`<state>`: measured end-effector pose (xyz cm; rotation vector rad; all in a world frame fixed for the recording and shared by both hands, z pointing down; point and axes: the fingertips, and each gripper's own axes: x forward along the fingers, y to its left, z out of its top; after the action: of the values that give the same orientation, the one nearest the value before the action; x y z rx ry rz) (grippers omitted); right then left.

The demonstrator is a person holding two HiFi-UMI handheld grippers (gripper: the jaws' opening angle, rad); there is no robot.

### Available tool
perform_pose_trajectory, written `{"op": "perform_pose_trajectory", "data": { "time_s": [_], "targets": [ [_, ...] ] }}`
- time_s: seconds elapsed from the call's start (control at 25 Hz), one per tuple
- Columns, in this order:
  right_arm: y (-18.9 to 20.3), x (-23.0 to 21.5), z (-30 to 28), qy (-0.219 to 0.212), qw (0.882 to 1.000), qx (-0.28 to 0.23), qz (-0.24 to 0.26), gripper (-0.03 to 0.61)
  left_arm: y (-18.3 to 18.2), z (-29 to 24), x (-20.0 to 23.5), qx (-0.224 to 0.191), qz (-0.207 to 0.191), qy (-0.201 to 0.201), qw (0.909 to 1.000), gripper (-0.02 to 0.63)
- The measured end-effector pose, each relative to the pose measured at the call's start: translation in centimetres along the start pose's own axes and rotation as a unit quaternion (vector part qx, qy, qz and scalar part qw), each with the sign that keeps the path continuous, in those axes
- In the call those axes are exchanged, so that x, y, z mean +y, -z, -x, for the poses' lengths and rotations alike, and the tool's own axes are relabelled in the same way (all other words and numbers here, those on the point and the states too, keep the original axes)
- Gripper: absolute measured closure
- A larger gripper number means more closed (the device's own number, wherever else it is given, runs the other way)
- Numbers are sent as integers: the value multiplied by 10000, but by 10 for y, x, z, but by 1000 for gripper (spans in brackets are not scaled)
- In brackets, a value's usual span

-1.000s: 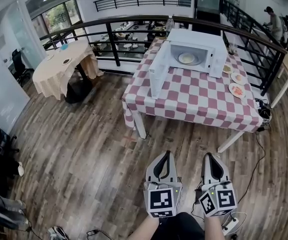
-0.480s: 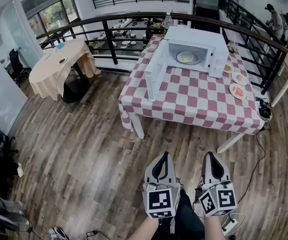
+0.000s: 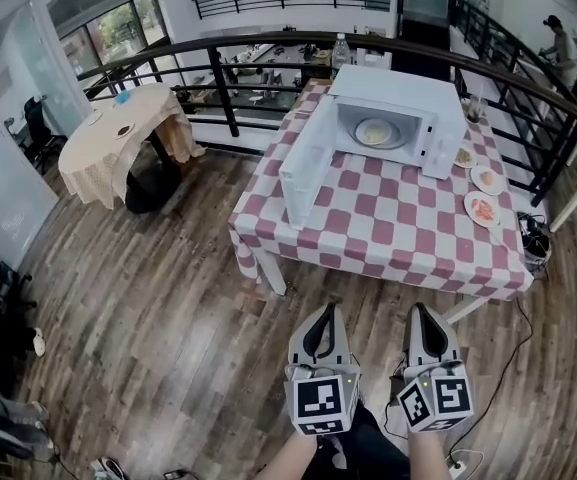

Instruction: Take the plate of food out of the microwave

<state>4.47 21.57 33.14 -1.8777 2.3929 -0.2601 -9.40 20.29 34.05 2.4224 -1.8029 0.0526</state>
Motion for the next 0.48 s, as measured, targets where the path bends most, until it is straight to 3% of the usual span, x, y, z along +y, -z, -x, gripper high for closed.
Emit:
{"op": "perform_pose_trajectory", "data": {
  "time_s": [0.48],
  "targets": [
    [-22, -59, -75, -248, 9997, -18, -15, 581, -15, -90, -22, -51, -91, -188, 9998, 601]
  ]
}}
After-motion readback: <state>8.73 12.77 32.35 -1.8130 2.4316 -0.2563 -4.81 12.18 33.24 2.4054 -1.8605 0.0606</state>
